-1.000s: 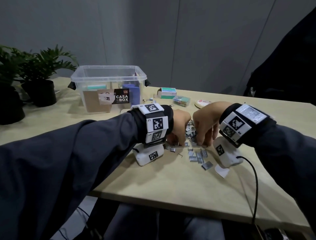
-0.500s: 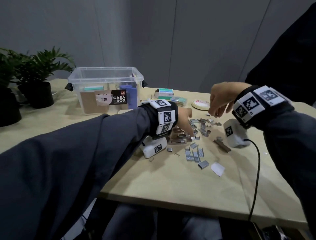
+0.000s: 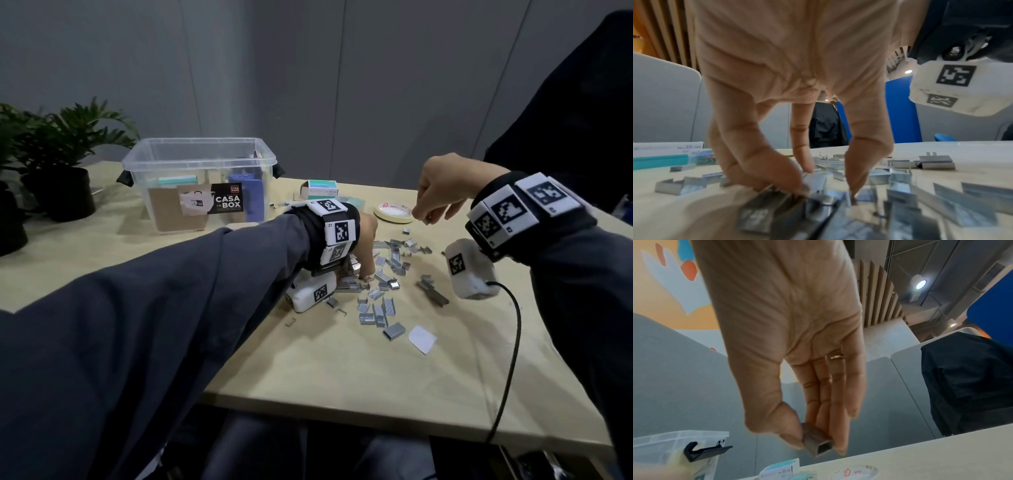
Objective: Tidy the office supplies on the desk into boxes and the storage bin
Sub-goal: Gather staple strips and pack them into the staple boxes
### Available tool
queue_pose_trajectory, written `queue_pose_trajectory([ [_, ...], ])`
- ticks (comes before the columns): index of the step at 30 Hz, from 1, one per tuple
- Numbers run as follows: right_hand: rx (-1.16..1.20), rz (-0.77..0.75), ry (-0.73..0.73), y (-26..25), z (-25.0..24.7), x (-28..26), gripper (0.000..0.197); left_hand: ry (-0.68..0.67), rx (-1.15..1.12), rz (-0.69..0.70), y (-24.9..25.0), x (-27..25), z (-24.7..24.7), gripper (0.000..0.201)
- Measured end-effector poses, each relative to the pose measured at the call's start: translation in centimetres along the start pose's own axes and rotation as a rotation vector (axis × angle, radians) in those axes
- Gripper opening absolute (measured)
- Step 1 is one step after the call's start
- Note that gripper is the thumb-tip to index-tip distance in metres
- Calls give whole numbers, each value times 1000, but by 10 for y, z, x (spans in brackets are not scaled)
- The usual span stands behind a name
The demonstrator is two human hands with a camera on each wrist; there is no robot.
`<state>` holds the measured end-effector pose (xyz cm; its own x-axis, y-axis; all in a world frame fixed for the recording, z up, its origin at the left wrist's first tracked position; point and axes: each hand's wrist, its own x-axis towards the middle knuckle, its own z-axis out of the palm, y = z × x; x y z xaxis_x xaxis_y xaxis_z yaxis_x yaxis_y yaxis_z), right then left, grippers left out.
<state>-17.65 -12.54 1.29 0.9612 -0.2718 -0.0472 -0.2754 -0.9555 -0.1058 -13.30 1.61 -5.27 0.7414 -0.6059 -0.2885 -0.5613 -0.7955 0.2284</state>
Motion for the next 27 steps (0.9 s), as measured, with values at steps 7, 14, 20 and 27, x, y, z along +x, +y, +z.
queue_pose_trajectory([
  [7, -259, 51, -316, -6, 5, -15, 23, -73, -82, -4, -10, 1, -5, 39],
  [14, -517, 90, -518, -15, 42, -19, 24, -117, -183, 39, -15, 0, -9, 33],
  [20, -480, 125, -571, -23, 42, -19, 26, -148, -225, 53, -16, 0, -11, 27],
  [27, -414, 117, -645, -28, 45, -25, 33, -89, -245, 23, -17, -3, -12, 21],
])
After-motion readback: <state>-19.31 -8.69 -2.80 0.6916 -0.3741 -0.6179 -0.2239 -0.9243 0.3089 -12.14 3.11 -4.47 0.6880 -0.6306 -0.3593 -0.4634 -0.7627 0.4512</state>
